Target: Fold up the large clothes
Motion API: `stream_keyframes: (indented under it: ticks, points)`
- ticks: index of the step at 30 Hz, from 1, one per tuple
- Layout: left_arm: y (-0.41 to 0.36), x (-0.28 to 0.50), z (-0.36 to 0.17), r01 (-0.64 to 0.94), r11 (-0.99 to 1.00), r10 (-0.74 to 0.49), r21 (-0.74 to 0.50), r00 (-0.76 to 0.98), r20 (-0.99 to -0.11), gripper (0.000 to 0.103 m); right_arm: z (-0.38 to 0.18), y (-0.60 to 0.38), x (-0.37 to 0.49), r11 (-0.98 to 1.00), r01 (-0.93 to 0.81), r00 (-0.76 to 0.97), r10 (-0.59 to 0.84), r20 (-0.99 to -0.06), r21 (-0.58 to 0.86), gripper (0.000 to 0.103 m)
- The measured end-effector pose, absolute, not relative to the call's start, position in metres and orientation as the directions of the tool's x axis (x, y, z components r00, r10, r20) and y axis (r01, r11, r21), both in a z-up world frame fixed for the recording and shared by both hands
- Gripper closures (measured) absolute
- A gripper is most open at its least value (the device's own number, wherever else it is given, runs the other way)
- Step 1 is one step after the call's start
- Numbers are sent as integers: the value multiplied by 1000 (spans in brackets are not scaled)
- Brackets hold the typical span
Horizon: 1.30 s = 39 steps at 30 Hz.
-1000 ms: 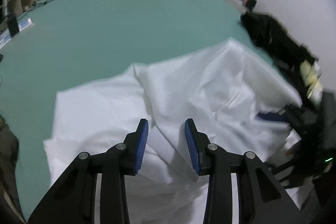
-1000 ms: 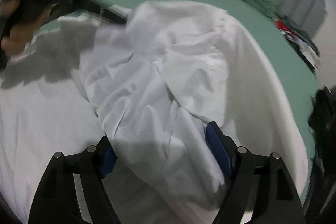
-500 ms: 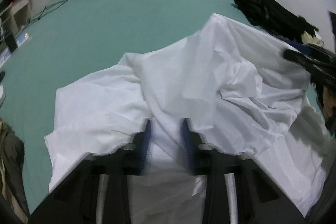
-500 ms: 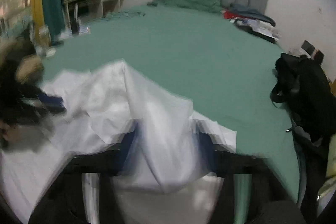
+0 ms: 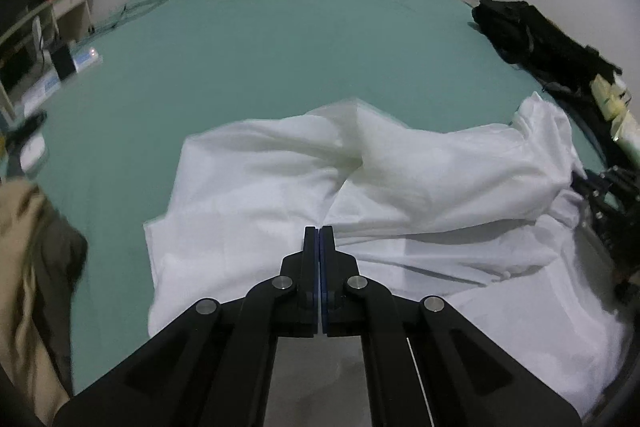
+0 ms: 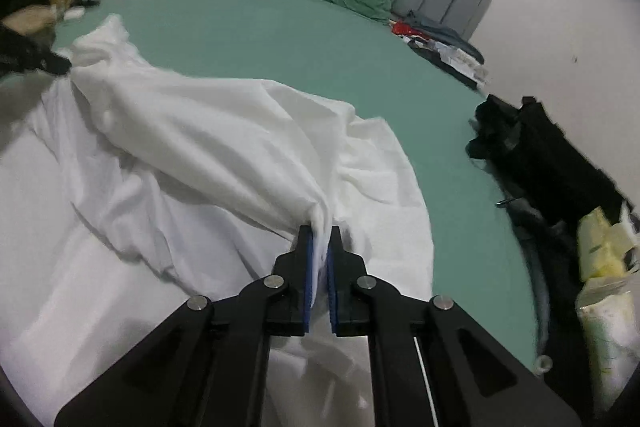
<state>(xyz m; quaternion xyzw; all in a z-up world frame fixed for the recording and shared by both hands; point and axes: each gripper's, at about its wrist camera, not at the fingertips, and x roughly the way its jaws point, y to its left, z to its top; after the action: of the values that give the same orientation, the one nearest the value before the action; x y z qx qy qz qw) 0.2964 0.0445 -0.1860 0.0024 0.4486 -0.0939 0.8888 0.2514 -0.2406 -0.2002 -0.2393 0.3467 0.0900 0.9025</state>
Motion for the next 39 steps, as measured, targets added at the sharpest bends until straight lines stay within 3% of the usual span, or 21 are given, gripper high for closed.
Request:
stream_keyframes:
  ticks: [8,10,12,16,20,22,24,25,28,35,39]
  points:
    - [54,282,-170,177,970,-241,-169,573,-784,102,-172,-252,253,903,-328,671,16,-741,-277,71]
    - [55,278,-167,177,972,-232,-158,572,-787,102,-153,-244,242,900,-326,693,20,-720,-289,39]
    - [57,275,-167,172,974,-222,-150,568,-793,102,-136,-235,235,902,-322,732,44,-680,-288,28]
    - [60,274,-170,166,974,-221,-154,548,-807,102,-116,-196,242,892,-386,754,158,-638,-236,28]
    - [61,282,-171,151,971,-236,-183,527,-817,101,-137,-160,283,905,-388,709,169,-685,-177,28]
    - [63,285,-165,141,969,-248,-204,545,-801,91,-157,-150,300,912,-377,658,140,-740,-162,28]
    - [63,287,-158,135,964,-266,-231,562,-783,62,-184,-140,301,888,-405,614,86,-785,-220,28]
    - [62,288,-155,136,959,-282,-250,569,-772,60,-194,-138,296,872,-423,610,74,-789,-246,27]
    - [53,294,-156,158,947,-320,-280,552,-770,59,-194,-143,283,866,-419,650,77,-756,-273,15]
    - [38,307,-185,147,959,-282,-241,502,-818,59,-148,-201,267,928,-297,721,61,-691,-227,15]
    - [34,309,-190,154,959,-282,-237,499,-819,59,-171,-250,294,976,-217,606,112,-787,-29,19]
